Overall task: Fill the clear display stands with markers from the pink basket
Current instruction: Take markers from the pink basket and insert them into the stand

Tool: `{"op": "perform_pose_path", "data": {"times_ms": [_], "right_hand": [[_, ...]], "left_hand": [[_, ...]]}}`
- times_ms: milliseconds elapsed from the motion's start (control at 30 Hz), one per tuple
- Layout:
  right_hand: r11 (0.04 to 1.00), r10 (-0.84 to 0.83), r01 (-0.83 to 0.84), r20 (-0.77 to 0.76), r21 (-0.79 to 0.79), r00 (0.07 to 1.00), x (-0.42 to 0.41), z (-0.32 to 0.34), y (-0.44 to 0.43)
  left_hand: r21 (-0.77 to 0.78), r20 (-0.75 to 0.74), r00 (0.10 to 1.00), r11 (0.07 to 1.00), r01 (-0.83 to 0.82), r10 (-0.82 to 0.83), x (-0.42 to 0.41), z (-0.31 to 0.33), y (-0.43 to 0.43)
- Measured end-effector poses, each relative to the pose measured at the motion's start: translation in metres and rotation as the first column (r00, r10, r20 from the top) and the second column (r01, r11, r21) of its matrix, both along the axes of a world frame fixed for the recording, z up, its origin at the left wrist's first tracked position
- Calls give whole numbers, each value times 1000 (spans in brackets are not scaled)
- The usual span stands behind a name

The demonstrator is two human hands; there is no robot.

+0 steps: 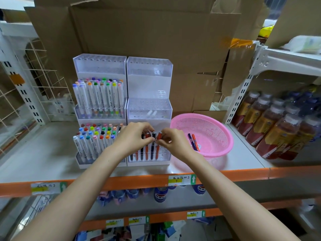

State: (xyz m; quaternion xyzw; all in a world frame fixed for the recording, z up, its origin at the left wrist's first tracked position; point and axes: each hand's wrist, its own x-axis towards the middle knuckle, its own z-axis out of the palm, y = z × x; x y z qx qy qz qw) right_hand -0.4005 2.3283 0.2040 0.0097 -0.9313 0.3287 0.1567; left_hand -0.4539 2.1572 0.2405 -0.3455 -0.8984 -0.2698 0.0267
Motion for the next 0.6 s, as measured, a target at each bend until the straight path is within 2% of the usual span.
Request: {"op": "perform_pose_path", "data": {"times_ms": [300,600], "right_hand": [[997,43,-40,43,-61,998,2,0,5],[992,118,-115,43,-57,992,1,3,9]], "left_hand": [[36,-12,1000,999,8,-8,1,3,3],[68,-43,999,997,34,-31,-3,20,17]]}}
